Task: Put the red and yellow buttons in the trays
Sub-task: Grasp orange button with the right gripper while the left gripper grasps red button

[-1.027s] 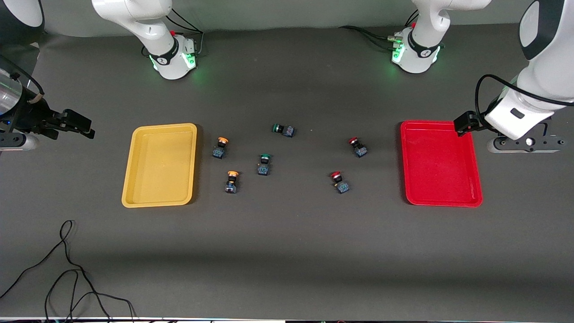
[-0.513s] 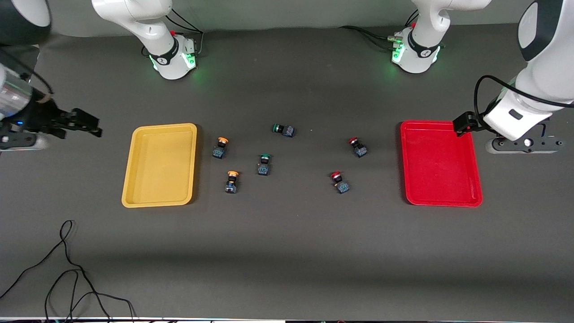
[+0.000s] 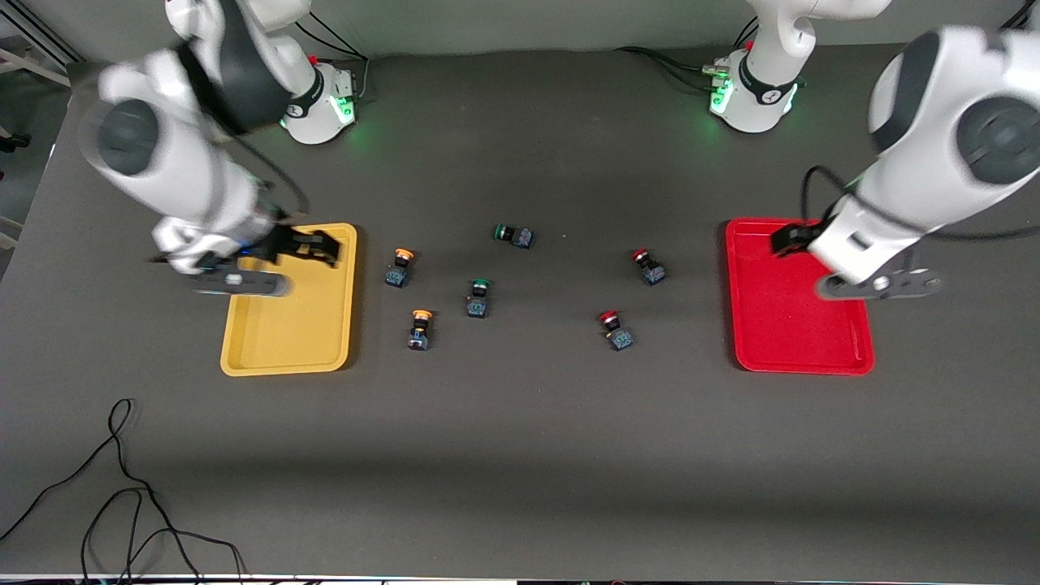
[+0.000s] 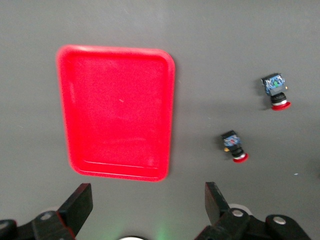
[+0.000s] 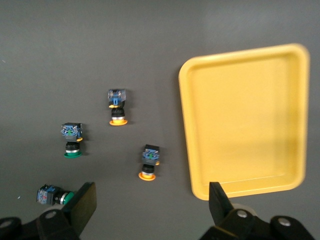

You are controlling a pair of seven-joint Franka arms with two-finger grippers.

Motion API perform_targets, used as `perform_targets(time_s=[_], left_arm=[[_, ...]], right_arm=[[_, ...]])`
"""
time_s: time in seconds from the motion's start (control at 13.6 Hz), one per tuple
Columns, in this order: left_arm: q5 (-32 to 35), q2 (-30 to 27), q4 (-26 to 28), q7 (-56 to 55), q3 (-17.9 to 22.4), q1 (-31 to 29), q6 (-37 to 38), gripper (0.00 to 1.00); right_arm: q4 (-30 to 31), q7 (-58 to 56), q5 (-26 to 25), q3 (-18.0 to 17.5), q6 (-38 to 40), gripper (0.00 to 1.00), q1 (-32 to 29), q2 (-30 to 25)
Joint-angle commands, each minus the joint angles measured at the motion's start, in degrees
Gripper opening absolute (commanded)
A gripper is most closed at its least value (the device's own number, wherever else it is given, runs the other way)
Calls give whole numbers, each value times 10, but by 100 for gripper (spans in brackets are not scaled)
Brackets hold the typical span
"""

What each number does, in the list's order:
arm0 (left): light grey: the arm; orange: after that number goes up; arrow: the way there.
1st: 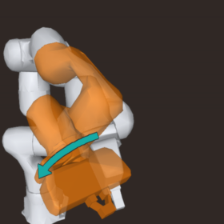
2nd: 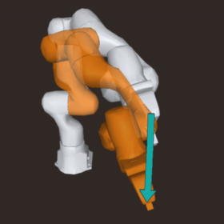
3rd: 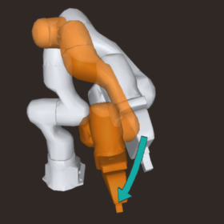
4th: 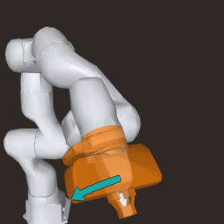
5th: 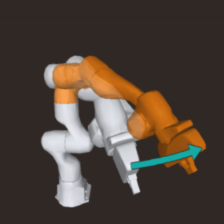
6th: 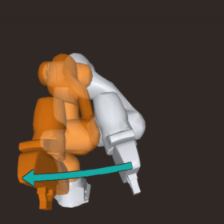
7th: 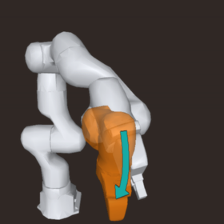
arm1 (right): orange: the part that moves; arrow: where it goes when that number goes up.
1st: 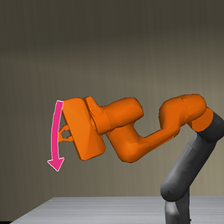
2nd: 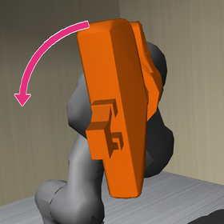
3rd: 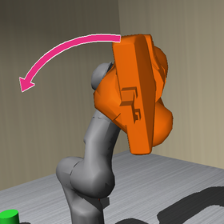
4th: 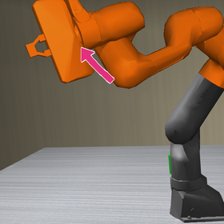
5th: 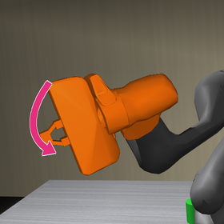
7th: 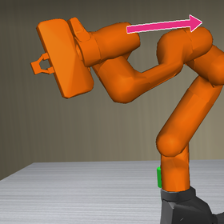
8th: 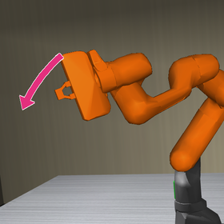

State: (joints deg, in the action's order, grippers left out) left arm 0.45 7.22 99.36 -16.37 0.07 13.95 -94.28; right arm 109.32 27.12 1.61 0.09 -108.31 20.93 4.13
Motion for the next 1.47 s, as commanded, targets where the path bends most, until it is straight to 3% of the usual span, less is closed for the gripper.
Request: perform_targets(time_s=[0.0,0.15,0.44,0.73,1.1,1.17,1.25,1.39], left_arm=[[-26,17,81,-70,3,33,-93,100],[-25,24,153,-135,4,77,-191,100],[-27,96,180,-214,-2,113,-272,100],[-27,111,274,-285,-2,144,-411,100],[-49,147,276,-307,-4,158,-449,97],[-70,152,276,-307,-5,165,-456,91],[-75,153,276,-307,-5,172,-457,73],[-78,152,275,-307,-5,173,-457,24]], right_arm=[[34,22,0,5,-38,100,18,16],[68,59,0,6,-85,100,36,27],[129,69,3,5,-179,100,59,59],[149,86,3,6,-216,100,75,94],[197,87,3,8,-292,100,75,130],[197,91,3,8,-305,100,76,141],[198,91,3,8,-314,100,75,152],[204,91,3,7,-325,100,75,162]])
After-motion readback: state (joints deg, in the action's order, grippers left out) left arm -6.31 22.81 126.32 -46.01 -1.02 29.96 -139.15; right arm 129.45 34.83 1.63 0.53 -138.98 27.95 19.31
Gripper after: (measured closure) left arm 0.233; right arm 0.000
